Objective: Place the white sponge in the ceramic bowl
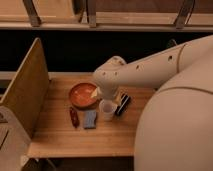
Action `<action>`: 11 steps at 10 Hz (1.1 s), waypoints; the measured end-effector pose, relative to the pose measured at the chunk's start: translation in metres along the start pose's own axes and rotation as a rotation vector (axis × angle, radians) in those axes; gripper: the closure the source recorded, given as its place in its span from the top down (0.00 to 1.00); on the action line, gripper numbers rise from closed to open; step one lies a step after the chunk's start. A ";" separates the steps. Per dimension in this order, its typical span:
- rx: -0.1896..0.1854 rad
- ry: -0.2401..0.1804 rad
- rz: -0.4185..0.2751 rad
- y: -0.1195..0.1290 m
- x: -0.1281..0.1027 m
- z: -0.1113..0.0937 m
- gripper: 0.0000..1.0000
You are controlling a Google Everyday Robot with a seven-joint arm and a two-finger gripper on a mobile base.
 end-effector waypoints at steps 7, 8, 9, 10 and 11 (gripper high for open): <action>-0.005 0.008 0.139 0.004 0.013 0.009 0.80; -0.014 0.055 0.097 0.017 0.035 0.015 0.80; -0.019 0.095 0.060 0.025 0.053 0.019 0.80; -0.022 0.122 0.033 0.029 0.064 0.021 0.80; -0.024 0.142 0.013 0.034 0.072 0.022 0.80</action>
